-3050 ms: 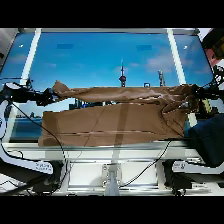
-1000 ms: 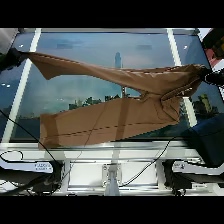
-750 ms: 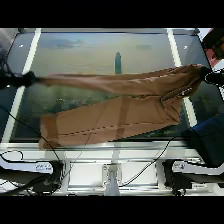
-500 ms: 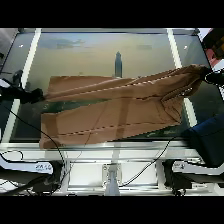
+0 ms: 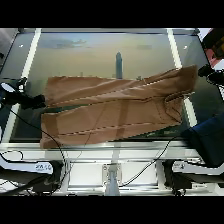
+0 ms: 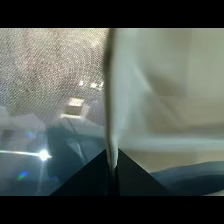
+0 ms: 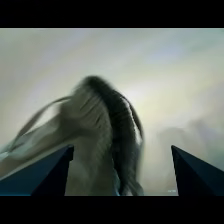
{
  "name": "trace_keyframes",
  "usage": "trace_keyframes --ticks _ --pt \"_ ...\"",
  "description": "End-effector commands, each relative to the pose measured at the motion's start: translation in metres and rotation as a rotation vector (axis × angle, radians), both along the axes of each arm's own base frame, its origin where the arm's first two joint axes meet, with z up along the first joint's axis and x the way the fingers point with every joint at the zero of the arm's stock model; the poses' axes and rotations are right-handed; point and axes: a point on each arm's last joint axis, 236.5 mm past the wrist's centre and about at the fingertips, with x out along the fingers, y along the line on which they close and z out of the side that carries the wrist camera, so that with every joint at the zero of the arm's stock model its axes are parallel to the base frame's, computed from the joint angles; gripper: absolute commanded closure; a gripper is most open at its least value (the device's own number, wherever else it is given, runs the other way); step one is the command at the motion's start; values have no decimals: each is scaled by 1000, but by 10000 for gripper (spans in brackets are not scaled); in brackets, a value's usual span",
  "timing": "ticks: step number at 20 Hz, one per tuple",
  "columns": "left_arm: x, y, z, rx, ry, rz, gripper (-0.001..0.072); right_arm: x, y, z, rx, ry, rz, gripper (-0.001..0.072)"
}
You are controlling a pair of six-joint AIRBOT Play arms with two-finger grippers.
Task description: Fold the clothes and pants, and hang the long-sleeved shirts on hangers.
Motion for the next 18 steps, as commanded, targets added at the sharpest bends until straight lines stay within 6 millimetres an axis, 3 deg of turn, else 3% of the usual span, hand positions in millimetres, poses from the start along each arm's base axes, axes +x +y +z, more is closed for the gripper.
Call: trace_keyframes --ticks 1,3,5,7,9,15,18 --pt "2 -6 1 -26 -8 12 687 -10 4 -9 -2 64 25 29" --pt "2 -6 1 -26 -7 12 686 -26 10 -23 7 158 52 30" --pt "2 -6 1 -26 -8 12 686 -50 22 -46 128 281 -5 32" --pt "2 -6 1 -26 -8 12 686 -62 51 -64 257 368 10 12" --pt "3 -6 2 -29 -9 13 686 -59 81 -74 279 416 76 9" --pt "3 -7 2 -29 -9 10 686 -63 167 -96 25 600 391 10" --pt "3 -7 2 -28 -9 9 686 -74 178 -103 -203 720 492 10"
